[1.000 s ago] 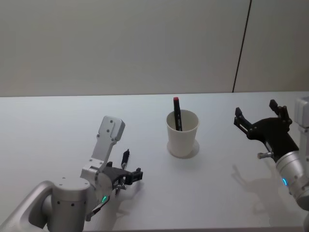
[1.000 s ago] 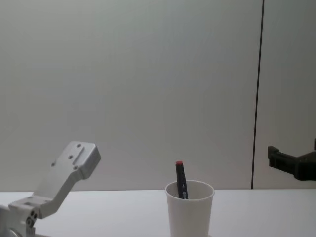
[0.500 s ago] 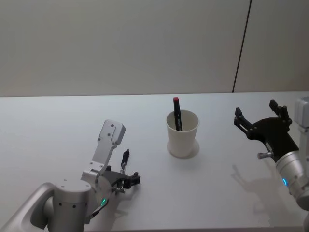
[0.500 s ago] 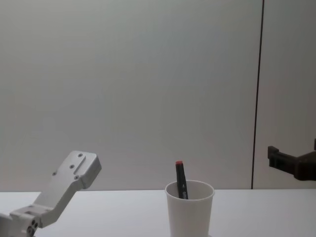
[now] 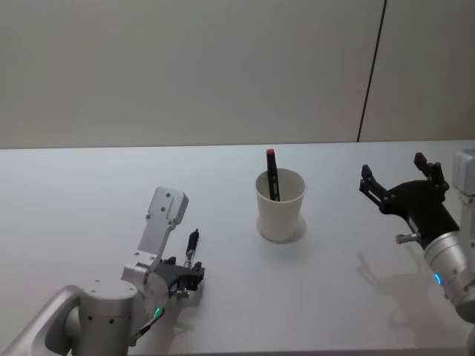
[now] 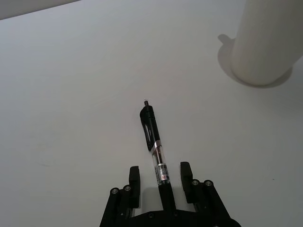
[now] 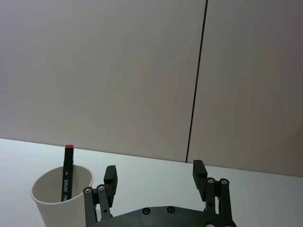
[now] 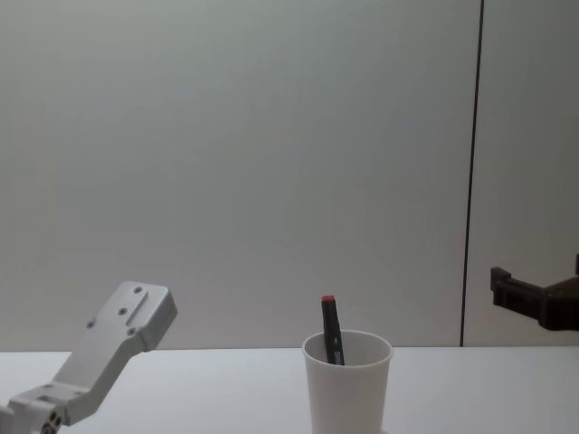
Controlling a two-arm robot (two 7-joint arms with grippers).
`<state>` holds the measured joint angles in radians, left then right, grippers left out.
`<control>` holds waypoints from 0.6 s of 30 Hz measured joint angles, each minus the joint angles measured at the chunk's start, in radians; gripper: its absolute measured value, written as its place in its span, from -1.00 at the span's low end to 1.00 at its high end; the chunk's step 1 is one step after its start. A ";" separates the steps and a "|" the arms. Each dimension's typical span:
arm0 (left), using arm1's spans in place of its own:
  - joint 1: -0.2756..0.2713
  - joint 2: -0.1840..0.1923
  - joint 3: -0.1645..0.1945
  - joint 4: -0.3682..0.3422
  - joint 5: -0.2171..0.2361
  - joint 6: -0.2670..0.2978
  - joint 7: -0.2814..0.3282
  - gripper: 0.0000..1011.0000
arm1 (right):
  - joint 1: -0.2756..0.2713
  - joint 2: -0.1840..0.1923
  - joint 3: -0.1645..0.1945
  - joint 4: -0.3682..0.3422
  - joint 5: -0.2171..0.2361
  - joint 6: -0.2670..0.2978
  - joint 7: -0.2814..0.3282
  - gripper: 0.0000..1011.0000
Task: Place the pen into the pen holder.
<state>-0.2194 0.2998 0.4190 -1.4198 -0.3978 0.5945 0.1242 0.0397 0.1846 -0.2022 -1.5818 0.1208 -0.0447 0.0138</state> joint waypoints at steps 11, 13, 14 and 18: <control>0.006 -0.001 -0.006 0.004 0.001 -0.008 0.004 -0.52 | 0.000 0.000 0.000 0.000 0.000 0.000 0.000 0.98; 0.006 -0.002 -0.007 0.005 0.002 -0.009 0.004 -0.67 | 0.000 0.000 0.000 0.000 0.000 0.000 0.000 0.98; 0.006 -0.002 -0.007 0.006 0.003 -0.008 0.003 -0.68 | 0.000 0.000 0.000 0.000 0.000 0.000 0.000 0.98; 0.006 -0.004 -0.008 0.009 0.008 -0.005 -0.001 -0.71 | 0.000 0.000 0.000 0.000 0.000 0.000 0.000 0.98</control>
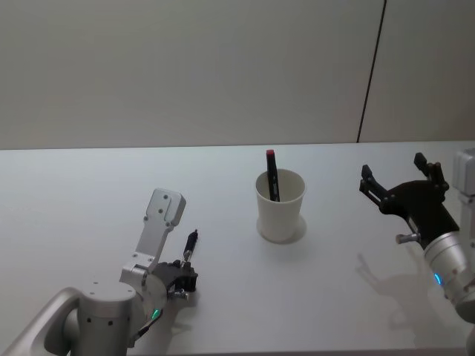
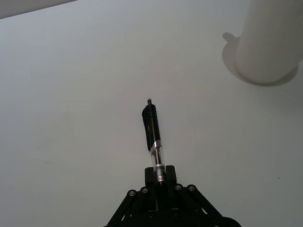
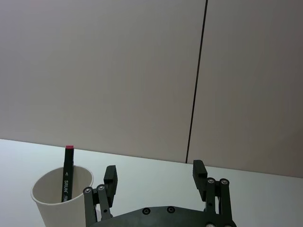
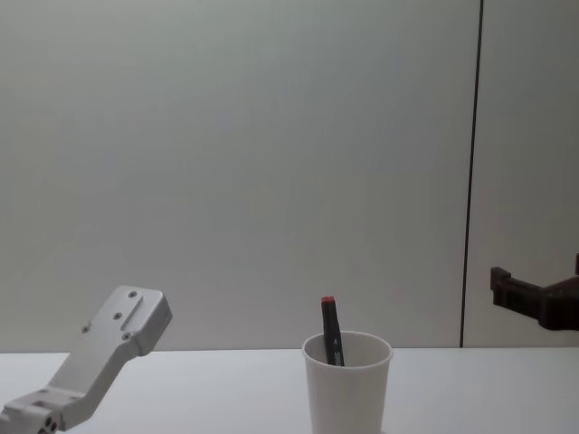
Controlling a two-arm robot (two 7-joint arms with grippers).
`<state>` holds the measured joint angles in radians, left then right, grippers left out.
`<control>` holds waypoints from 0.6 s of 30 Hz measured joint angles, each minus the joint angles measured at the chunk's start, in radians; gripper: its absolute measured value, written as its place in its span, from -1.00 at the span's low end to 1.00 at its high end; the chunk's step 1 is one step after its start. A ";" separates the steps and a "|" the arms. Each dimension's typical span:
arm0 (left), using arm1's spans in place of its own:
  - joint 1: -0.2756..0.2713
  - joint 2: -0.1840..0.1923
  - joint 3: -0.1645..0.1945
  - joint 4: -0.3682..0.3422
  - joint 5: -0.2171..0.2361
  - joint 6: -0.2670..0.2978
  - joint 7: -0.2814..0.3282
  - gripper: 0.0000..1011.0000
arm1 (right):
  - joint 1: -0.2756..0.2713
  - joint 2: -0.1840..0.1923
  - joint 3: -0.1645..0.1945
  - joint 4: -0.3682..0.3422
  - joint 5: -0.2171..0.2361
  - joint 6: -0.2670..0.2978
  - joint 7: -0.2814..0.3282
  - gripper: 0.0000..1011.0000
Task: Place the pen into the pen holder.
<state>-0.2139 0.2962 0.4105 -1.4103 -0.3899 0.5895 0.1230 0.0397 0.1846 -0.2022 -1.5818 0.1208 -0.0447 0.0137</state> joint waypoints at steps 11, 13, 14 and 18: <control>0.000 -0.002 -0.004 0.003 0.013 0.006 -0.008 -0.72 | 0.000 0.000 0.000 0.000 0.000 0.000 0.000 0.98; 0.003 -0.001 -0.005 0.000 0.017 0.000 -0.007 -0.72 | 0.000 0.000 0.000 0.000 0.000 0.000 0.000 0.98; 0.006 0.000 -0.005 -0.004 0.020 -0.005 -0.005 -0.72 | 0.000 0.000 0.000 0.000 0.000 0.000 0.000 0.98; 0.014 0.006 -0.008 -0.020 0.030 -0.025 0.004 -0.72 | 0.000 0.000 0.000 0.000 0.000 0.000 0.000 0.98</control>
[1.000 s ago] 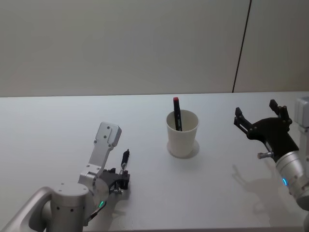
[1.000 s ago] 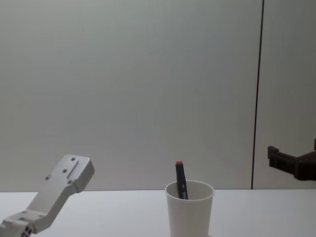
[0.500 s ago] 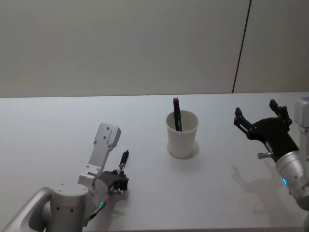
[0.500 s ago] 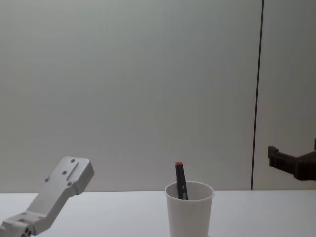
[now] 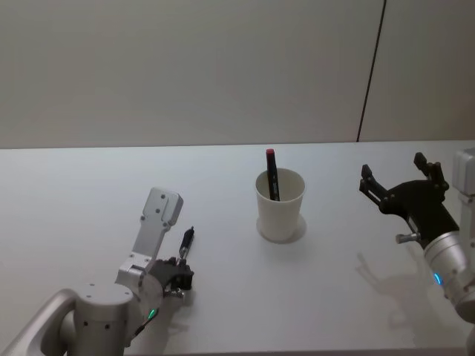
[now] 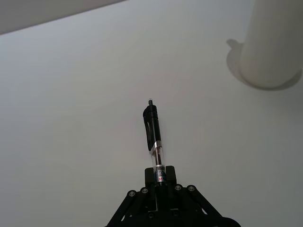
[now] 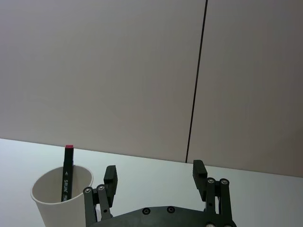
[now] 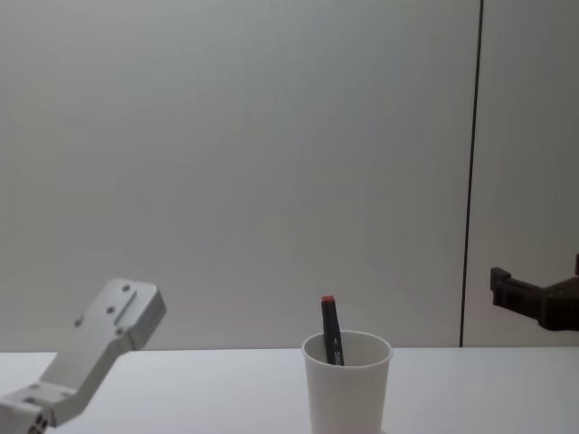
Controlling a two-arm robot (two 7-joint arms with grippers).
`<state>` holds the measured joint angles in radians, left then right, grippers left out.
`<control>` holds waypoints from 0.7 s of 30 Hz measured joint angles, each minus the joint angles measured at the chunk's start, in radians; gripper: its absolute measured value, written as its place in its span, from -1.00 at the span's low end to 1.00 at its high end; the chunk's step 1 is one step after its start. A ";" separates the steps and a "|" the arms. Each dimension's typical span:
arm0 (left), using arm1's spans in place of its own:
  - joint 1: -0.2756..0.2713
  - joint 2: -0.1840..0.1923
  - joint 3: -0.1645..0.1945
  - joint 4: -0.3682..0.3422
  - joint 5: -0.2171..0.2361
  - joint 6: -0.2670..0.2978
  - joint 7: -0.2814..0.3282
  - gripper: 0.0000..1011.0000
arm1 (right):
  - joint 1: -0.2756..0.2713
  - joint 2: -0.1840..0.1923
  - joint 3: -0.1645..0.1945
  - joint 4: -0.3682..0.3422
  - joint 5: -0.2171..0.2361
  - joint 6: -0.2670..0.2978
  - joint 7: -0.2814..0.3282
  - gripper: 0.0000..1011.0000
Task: Place the pen into the pen holder.
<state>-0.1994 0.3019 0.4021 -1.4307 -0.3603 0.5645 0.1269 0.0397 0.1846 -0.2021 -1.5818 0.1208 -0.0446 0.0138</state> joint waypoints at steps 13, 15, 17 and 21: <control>0.033 0.023 -0.010 -0.088 0.050 -0.105 0.025 -0.72 | 0.000 0.000 0.000 0.000 0.000 0.000 0.000 0.98; 0.037 0.026 -0.011 -0.098 0.057 -0.118 0.026 -0.72 | 0.000 0.000 0.000 0.000 0.000 0.000 0.000 0.98; 0.040 0.029 -0.012 -0.108 0.065 -0.132 0.027 -0.72 | 0.000 0.000 0.000 0.000 0.000 0.000 0.000 0.98; 0.051 0.039 -0.015 -0.136 0.091 -0.183 0.028 -0.72 | 0.000 0.000 0.000 0.000 0.000 0.000 0.000 0.98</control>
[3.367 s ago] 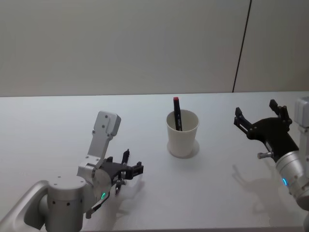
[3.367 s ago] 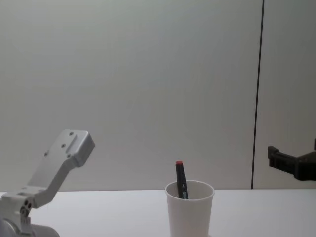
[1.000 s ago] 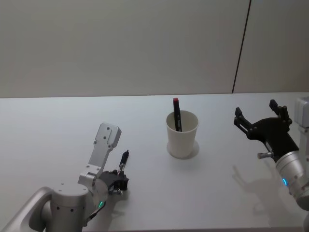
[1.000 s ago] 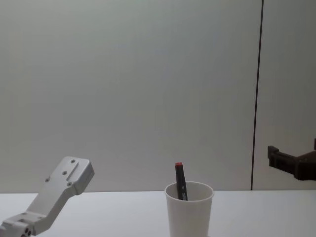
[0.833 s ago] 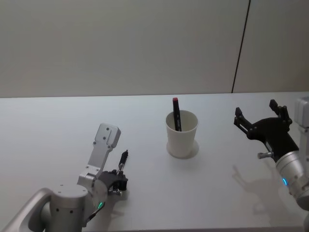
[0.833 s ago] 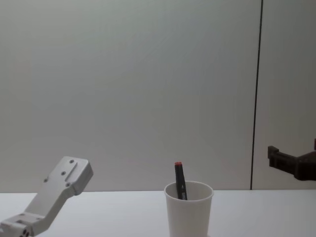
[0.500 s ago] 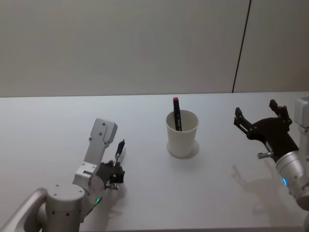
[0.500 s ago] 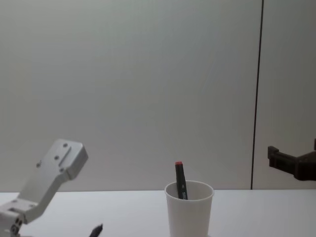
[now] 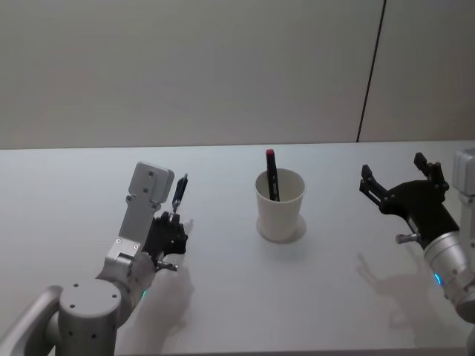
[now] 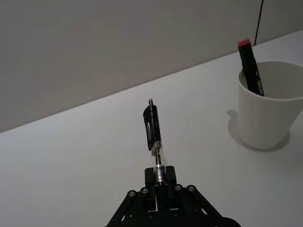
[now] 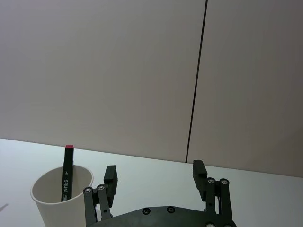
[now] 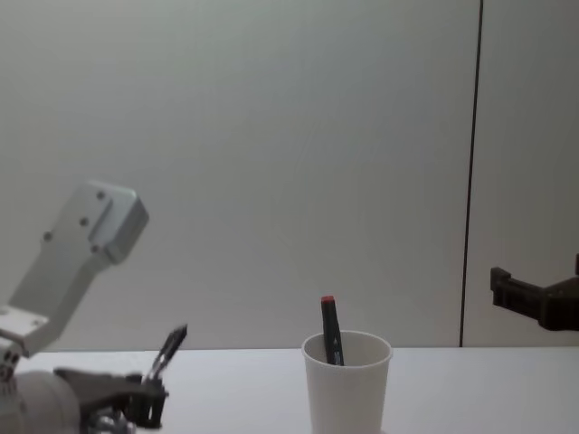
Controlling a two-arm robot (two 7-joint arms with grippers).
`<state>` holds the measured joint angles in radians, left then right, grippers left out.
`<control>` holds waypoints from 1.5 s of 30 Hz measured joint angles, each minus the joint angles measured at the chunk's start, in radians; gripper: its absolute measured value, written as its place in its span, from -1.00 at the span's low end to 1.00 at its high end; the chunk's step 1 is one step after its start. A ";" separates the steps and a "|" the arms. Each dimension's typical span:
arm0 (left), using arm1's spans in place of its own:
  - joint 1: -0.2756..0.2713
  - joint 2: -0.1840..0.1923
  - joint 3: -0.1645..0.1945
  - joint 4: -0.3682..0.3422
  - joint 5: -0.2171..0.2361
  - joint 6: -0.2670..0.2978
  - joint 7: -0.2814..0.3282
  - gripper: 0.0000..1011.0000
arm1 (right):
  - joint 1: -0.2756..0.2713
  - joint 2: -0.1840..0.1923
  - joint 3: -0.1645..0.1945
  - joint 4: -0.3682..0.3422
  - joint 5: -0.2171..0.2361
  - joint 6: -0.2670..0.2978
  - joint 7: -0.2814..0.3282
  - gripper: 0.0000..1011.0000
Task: Place the pen into the pen holder.
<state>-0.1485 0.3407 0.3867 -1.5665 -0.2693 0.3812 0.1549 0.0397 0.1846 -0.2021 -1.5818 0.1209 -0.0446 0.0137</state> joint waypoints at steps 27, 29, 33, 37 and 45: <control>0.006 0.054 -0.029 -0.048 0.123 -0.410 -0.210 -0.72 | 0.000 0.000 0.000 0.000 0.000 0.000 0.000 0.98; 0.001 0.056 -0.031 -0.043 0.125 -0.434 -0.233 -0.72 | 0.000 0.000 0.000 0.000 0.000 0.000 0.000 0.98; -0.011 0.059 -0.037 -0.028 0.127 -0.491 -0.292 -0.72 | 0.000 0.000 0.000 0.000 0.000 0.000 0.000 0.98; -0.030 0.062 -0.044 -0.002 0.125 -0.552 -0.367 -0.72 | 0.000 0.000 0.000 0.000 0.000 0.000 0.000 0.98; -0.065 0.061 -0.051 0.049 0.114 -0.632 -0.488 -0.72 | 0.000 0.000 0.000 0.000 0.000 0.000 0.000 0.98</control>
<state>-0.2131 0.4017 0.3356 -1.5171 -0.1556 -0.2513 -0.3334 0.0397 0.1846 -0.2022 -1.5818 0.1209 -0.0446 0.0138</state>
